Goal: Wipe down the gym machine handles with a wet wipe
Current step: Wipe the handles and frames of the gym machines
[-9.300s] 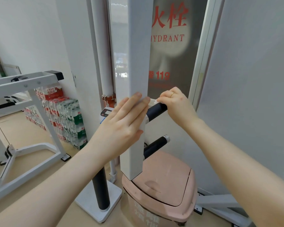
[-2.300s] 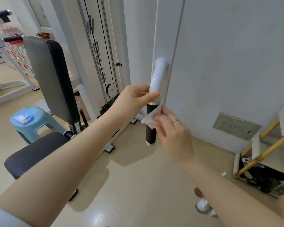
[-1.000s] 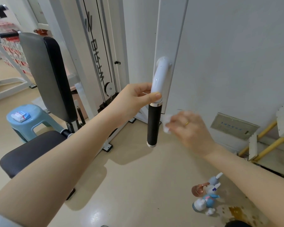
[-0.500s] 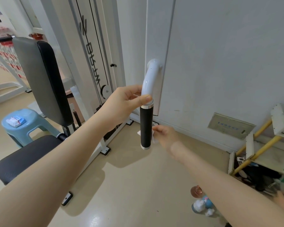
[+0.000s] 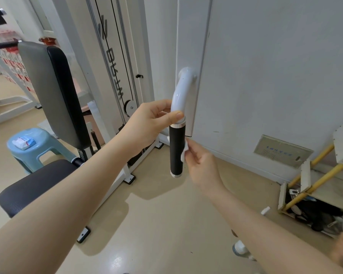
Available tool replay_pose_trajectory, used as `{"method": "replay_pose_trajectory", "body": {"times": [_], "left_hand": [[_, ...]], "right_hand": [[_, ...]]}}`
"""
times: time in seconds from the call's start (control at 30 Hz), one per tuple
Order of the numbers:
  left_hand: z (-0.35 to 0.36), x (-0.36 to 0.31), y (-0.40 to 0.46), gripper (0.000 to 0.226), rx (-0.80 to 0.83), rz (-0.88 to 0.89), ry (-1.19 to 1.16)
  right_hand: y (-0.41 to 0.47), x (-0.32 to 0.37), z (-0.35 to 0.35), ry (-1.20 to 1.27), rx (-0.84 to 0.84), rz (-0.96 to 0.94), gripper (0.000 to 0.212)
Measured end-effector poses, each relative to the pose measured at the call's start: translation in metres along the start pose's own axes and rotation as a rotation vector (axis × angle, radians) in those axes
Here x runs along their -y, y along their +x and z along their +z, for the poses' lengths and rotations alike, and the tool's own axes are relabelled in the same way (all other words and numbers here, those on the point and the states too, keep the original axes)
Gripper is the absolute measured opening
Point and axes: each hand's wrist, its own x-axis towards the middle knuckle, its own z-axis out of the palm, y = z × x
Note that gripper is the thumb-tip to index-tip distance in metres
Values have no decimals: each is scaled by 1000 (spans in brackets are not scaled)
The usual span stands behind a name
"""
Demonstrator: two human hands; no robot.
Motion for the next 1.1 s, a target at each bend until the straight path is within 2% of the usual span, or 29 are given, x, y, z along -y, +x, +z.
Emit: {"method": "replay_pose_trajectory", "body": {"times": [0.1,0.2,0.23,0.37,0.4,0.5,0.57,0.7,0.83,0.97,1.1], "left_hand": [[0,-1,0,14,14,11,1],[2,-1,0,15,8,16,2],[2,-1,-1,15,7,18,4],[4,-2,-1,16,-1,14,-3],[4,-2,-1,17,0,15,-3],[3,-1,-2,19,-4,19,14],[4,0,-3,17,-21,12,16],[3,1,-3,14,-53,2,6],[1,2,-5,13,-15,-10,-57],[-3,2,-7,15,58,-39,-208],[-13,6,3,17,147,-71,-207]], "right_hand": [[-15,-4,9,-133,-52,-55,47],[-32,-16,23,-156,48,103,49],[-33,-14,25,-125,35,89,48],[-32,7,29,-124,-39,-252,55],[-31,5,29,-168,-19,-246,57],[-24,-9,24,-221,37,-4,53],[-23,-9,21,-272,5,1,47],[-24,4,19,-316,-166,-224,50],[-20,11,14,-280,-393,-505,40],[-14,17,3,-447,-382,-776,31],[-11,8,-10,-850,-204,-1050,28]]}}
